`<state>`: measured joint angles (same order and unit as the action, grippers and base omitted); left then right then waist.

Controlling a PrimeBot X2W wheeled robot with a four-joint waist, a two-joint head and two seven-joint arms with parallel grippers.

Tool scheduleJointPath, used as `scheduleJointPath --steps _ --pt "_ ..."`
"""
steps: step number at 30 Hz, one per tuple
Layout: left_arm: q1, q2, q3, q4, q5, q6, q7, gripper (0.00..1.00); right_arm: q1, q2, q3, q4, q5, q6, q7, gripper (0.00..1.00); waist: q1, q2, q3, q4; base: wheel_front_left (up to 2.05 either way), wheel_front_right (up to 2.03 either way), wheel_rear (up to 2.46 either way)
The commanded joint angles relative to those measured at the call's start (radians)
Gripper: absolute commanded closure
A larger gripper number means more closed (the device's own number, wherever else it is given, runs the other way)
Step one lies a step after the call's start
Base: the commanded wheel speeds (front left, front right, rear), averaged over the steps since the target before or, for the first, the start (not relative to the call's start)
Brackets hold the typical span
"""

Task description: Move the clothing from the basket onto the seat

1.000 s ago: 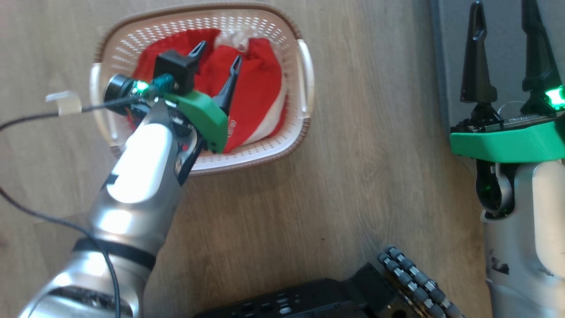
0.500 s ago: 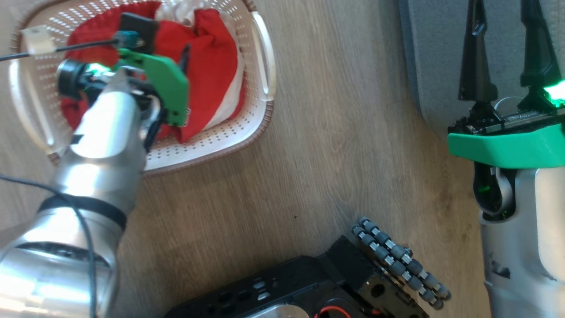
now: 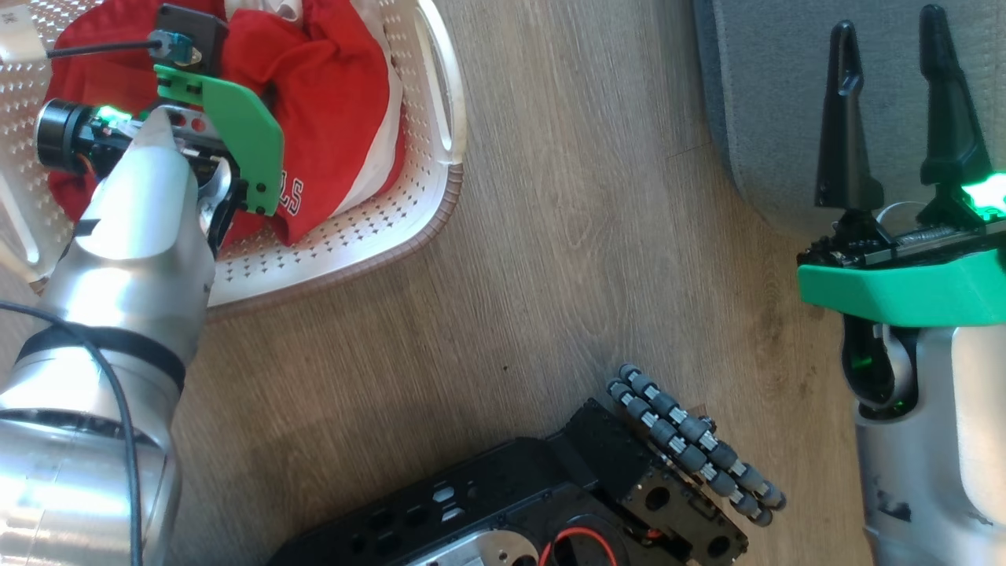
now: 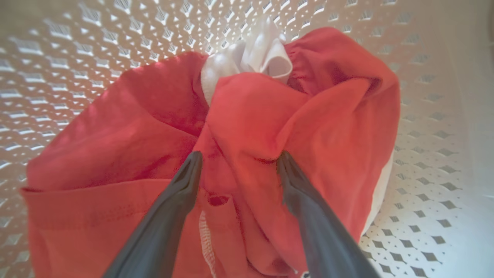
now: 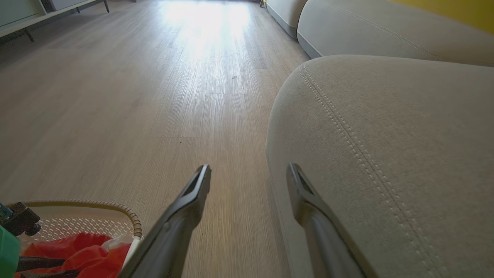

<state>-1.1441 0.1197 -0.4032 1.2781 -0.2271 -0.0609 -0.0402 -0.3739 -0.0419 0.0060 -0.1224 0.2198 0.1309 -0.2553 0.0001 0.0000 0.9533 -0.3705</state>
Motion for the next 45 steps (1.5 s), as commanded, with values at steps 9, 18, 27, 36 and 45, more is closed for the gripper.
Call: scheduleJointPath --steps 9,18,27,36,45 --pt "0.018 0.008 -0.016 0.003 0.003 0.0 0.006 0.38 0.073 -0.008 -0.003 -0.041 0.021 0.0 -0.006 0.0 -0.0001 0.0 0.002 -0.005 0.0 0.0 0.0" --pt "0.017 -0.007 -0.033 0.007 -0.007 -0.02 -0.021 1.0 0.067 -0.008 -0.008 -0.042 0.017 0.0 -0.006 0.0 -0.0001 0.0 0.003 0.001 0.0 0.0 0.0" --pt "0.019 -0.018 -0.003 -0.025 -0.067 -0.05 -0.172 1.0 0.031 -0.008 -0.008 -0.009 -0.001 0.0 -0.006 0.0 -0.0001 0.0 -0.061 0.049 0.0 0.0 0.0" --pt "0.139 -0.015 0.045 -0.158 -0.133 -0.063 -0.221 1.0 0.032 -0.008 -0.058 0.048 -0.102 0.0 -0.006 0.0 -0.0001 0.0 -0.264 0.188 0.0 0.0 0.0" --pt "0.356 -0.015 0.128 -0.418 -0.165 -0.064 -0.221 1.0 0.088 -0.008 -0.109 0.098 -0.182 0.0 -0.006 0.0 -0.0001 0.0 -0.476 0.307 0.0 0.0 0.0"
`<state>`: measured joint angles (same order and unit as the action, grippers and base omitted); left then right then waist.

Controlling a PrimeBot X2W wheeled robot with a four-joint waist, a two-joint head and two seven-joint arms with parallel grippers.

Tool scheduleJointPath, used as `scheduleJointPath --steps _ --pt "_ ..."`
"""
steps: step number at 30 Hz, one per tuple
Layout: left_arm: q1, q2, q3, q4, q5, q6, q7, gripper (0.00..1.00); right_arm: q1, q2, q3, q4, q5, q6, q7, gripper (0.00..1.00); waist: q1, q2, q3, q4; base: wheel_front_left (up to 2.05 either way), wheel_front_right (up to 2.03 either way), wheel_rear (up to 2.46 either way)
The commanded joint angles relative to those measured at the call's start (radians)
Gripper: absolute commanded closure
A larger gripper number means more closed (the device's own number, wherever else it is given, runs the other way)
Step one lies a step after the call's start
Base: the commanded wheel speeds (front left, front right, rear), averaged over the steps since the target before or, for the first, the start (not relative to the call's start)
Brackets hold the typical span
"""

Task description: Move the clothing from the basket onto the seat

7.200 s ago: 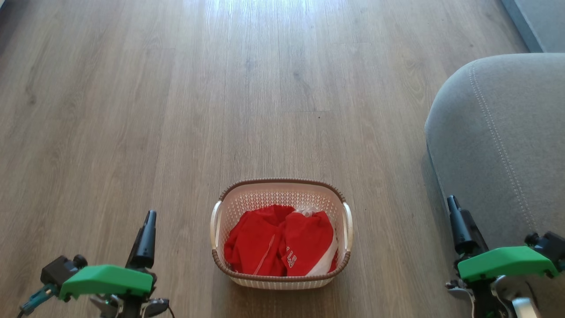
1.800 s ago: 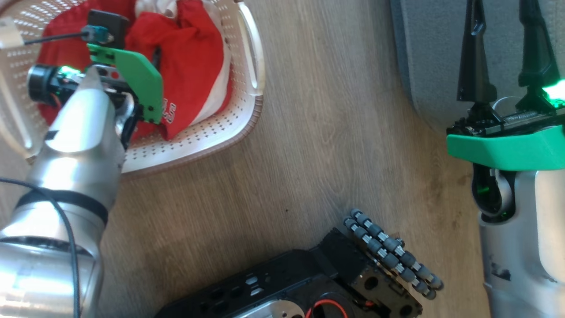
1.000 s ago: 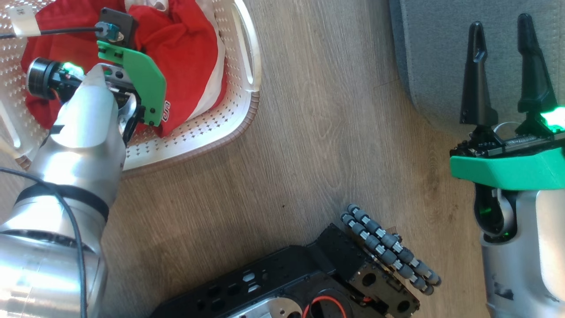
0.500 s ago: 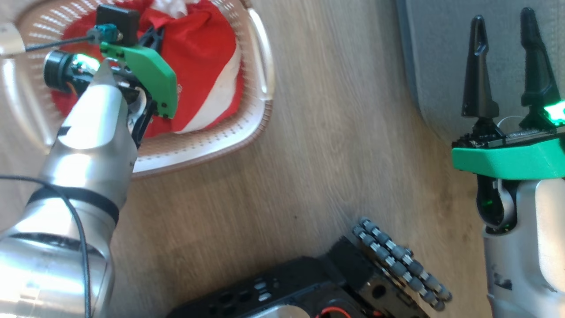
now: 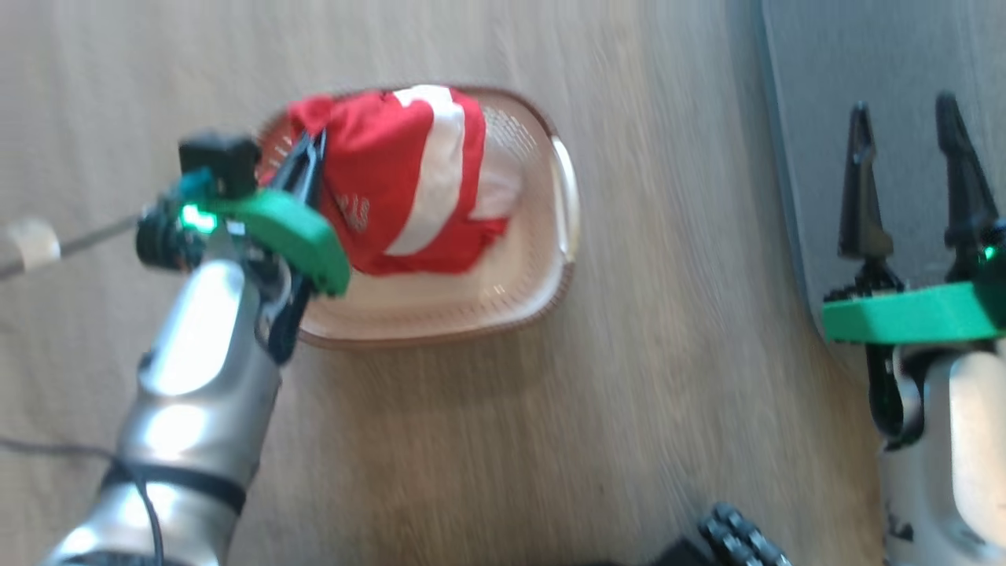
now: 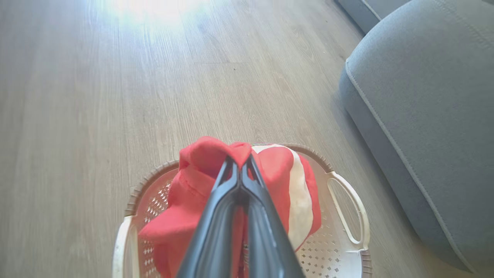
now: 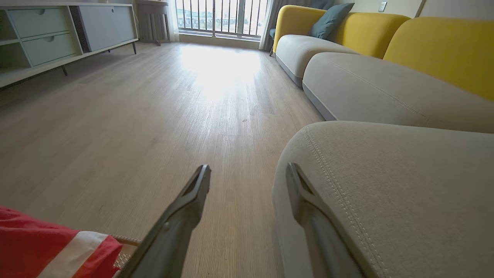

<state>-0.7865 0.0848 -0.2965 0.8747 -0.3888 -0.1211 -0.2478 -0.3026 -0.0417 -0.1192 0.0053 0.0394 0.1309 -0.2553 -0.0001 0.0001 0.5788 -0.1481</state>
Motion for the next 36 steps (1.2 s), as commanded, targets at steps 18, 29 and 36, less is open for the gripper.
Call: scheduleJointPath --steps 18,29,36 --pt "0.439 0.094 0.149 -0.426 -0.008 0.068 -0.003 1.0 0.208 -0.017 -0.023 0.038 -0.072 0.0 -0.006 0.0 0.0001 -0.0001 -0.46 0.205 0.0 0.0 0.0" --pt "0.598 0.135 0.172 -0.623 -0.025 0.128 0.083 1.0 0.271 -0.022 -0.02 0.046 -0.062 0.0 -0.006 0.0 0.0001 -0.0001 -0.555 0.209 0.0 0.0 0.0" --pt "0.646 0.14 0.177 -0.687 -0.03 0.158 0.109 1.0 0.287 -0.02 -0.014 0.052 -0.058 0.0 -0.006 0.0 0.0001 -0.0001 -0.584 0.196 0.0 0.0 0.0"
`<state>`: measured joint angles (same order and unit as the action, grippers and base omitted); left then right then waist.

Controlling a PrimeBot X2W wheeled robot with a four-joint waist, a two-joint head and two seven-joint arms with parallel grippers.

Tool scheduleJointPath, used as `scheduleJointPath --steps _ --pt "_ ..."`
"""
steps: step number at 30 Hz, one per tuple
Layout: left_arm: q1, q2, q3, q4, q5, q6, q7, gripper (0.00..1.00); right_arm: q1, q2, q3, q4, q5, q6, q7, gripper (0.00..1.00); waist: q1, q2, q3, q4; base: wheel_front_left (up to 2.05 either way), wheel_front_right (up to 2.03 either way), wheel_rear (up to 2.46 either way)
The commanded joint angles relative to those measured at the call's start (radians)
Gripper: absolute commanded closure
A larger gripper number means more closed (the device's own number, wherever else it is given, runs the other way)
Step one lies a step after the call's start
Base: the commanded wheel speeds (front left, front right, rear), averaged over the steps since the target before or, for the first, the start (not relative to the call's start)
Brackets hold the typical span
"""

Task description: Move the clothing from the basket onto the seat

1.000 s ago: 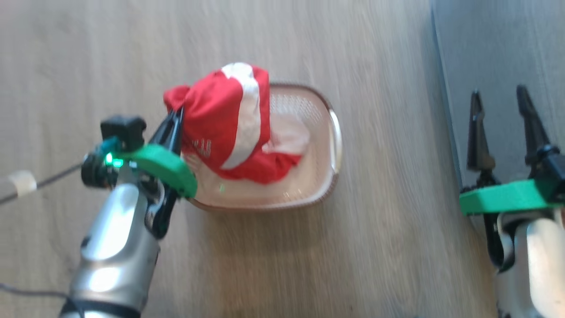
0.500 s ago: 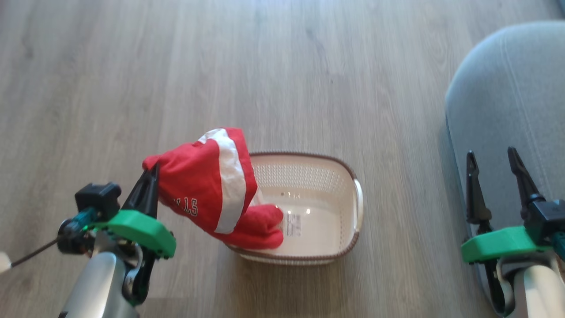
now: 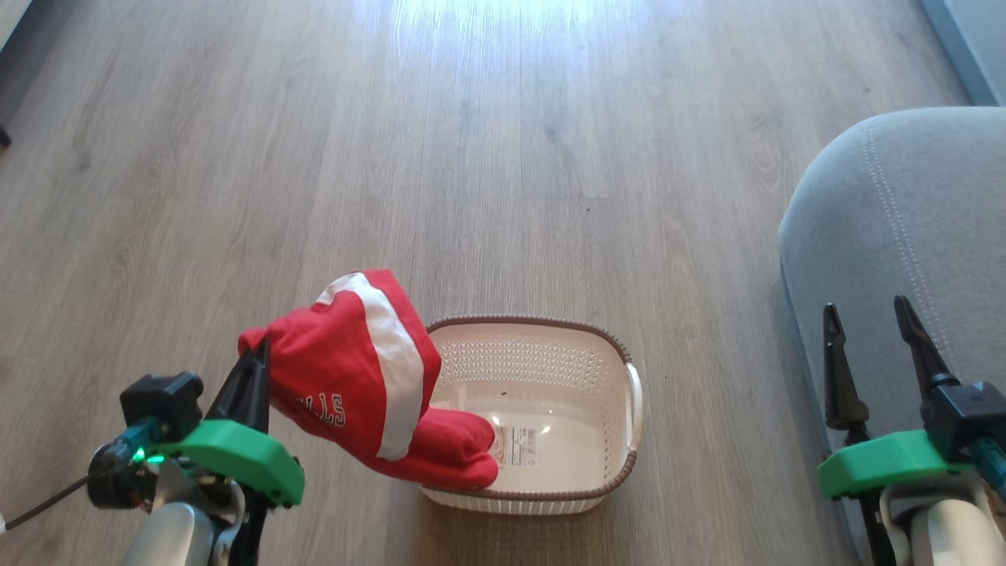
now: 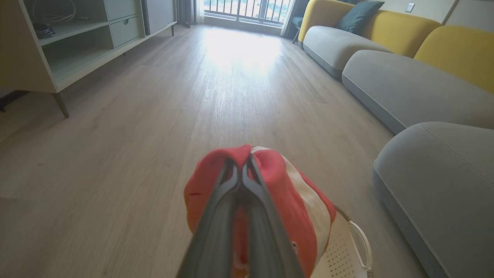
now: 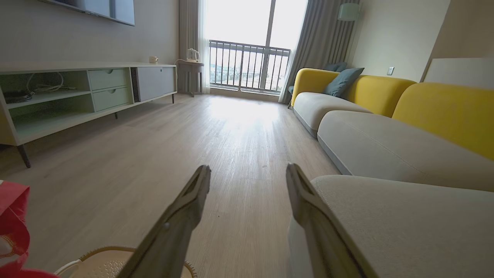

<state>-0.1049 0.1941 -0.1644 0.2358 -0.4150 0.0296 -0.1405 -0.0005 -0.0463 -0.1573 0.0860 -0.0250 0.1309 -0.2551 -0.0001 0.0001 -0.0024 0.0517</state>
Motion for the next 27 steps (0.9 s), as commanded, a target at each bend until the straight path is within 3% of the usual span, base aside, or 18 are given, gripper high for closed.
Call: scheduleJointPath --steps 1,27 --pt "-0.031 0.032 0.047 -0.055 -0.005 0.01 0.004 1.0 -0.013 -0.016 0.025 -0.029 0.007 0.0 -0.007 0.0 0.0001 -0.0001 -0.005 -0.005 0.0 0.0 0.0" --pt "-0.039 0.049 0.007 -0.138 -0.001 0.027 0.058 1.0 -0.011 -0.012 0.039 -0.022 0.011 0.0 -0.007 0.0 0.0001 -0.0001 0.002 -0.042 0.0 0.0 0.0"
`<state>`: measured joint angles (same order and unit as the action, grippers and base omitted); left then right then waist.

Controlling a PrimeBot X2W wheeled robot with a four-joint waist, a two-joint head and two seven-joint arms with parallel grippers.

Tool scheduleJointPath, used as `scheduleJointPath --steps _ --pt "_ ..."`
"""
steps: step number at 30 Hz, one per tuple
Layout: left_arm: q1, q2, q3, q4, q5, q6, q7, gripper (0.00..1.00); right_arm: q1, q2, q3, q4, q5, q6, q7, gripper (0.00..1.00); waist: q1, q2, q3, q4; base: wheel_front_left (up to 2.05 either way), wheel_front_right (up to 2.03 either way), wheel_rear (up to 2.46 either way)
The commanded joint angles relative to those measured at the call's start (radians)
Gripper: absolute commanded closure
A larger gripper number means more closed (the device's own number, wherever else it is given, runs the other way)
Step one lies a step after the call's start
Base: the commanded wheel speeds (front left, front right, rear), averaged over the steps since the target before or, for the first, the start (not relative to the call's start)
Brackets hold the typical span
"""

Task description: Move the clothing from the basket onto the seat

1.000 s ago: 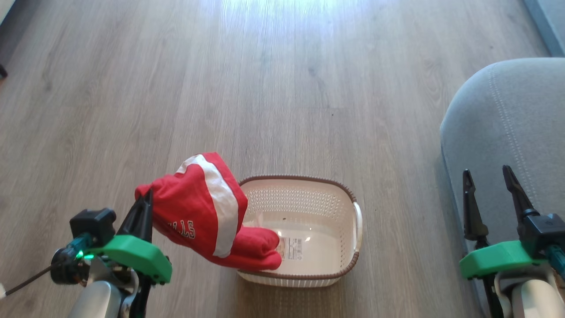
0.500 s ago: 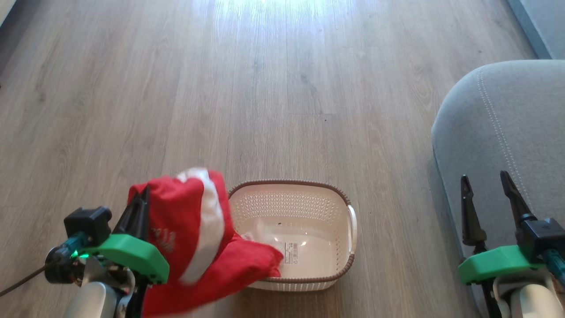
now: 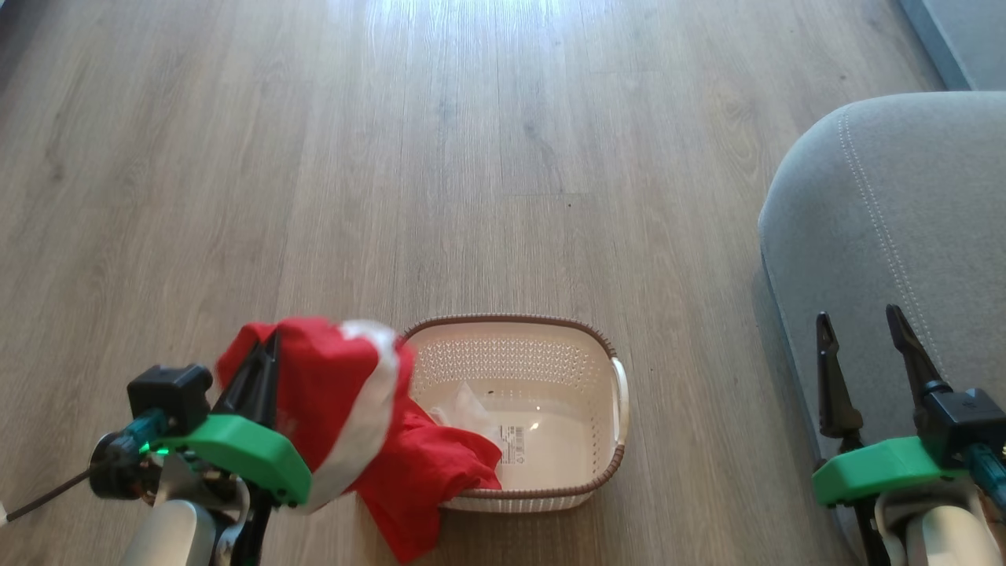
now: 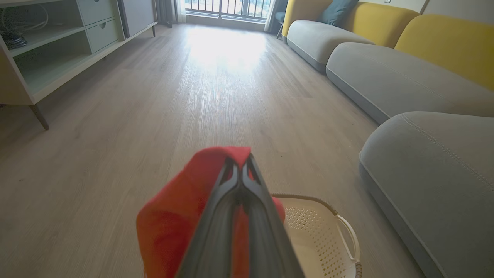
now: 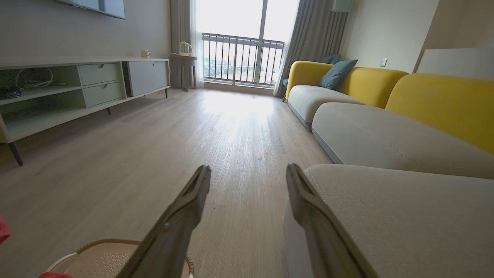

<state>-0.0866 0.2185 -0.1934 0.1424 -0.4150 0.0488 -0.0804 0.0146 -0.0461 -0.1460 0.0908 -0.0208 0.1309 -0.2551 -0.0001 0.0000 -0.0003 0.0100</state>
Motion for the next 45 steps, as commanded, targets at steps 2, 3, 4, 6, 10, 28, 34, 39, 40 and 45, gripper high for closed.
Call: scheduleJointPath --steps 2,3,4,6,10,28,34,39,40,45 --pt "-0.06 0.026 0.034 -0.046 -0.001 0.008 -0.002 1.0 -0.027 -0.012 0.028 -0.026 0.006 0.0 -0.007 0.0 0.0001 0.0 0.0 -0.003 0.0 0.0 0.0" --pt "-0.061 0.027 0.033 -0.047 -0.001 0.009 -0.001 1.0 -0.028 -0.012 0.027 -0.026 0.006 0.0 -0.007 0.0 0.0001 0.0 0.0 -0.004 0.0 0.0 0.0" --pt "-0.062 0.028 0.033 -0.048 -0.001 0.009 0.0 1.0 -0.028 -0.012 0.027 -0.026 0.006 0.0 -0.007 0.0 0.0001 0.0 0.0 -0.005 0.0 0.0 0.0" --pt "-0.063 0.03 0.031 -0.05 -0.002 0.01 0.001 1.0 -0.03 -0.011 0.026 -0.026 0.005 0.0 -0.007 0.0 0.0001 0.0 -0.001 -0.007 0.0 0.0 0.0" --pt "-0.065 0.031 0.027 -0.052 -0.003 0.011 0.003 1.0 -0.031 -0.011 0.025 -0.025 0.004 0.0 -0.007 0.0 0.0001 0.0 -0.003 -0.01 0.0 0.0 0.0" --pt "-0.075 0.038 0.01 -0.056 -0.005 0.016 0.004 1.0 -0.046 -0.022 0.079 -0.016 -0.007 0.0 -0.007 0.0 0.0001 0.0 -0.005 -0.014 0.0 0.0 0.0" --pt "-0.08 0.03 -0.018 -0.093 -0.002 0.01 0.019 1.0 -0.094 -0.064 0.291 0.002 0.035 0.0 -0.007 0.0 0.0001 0.0 -0.01 -0.021 0.0 0.0 0.0" --pt "-0.087 0.02 -0.053 -0.141 0.0 0.003 0.046 1.0 -0.16 -0.09 0.502 0.01 0.072 0.0 -0.007 0.0 0.0001 0.0 -0.011 -0.024 0.0 0.0 0.0" --pt "-0.089 0.017 -0.061 -0.151 -0.001 0.0 0.052 1.0 -0.175 -0.094 0.542 0.013 0.081 0.0 -0.007 0.0 0.0001 0.0 -0.011 -0.023 0.0 0.0 0.0" --pt "-0.094 0.005 -0.113 -0.193 0.005 -0.016 0.087 1.0 -0.254 -0.11 0.707 0.029 0.124 0.0 -0.007 0.0 0.0001 0.0 -0.011 -0.015 0.0 0.0 0.0"
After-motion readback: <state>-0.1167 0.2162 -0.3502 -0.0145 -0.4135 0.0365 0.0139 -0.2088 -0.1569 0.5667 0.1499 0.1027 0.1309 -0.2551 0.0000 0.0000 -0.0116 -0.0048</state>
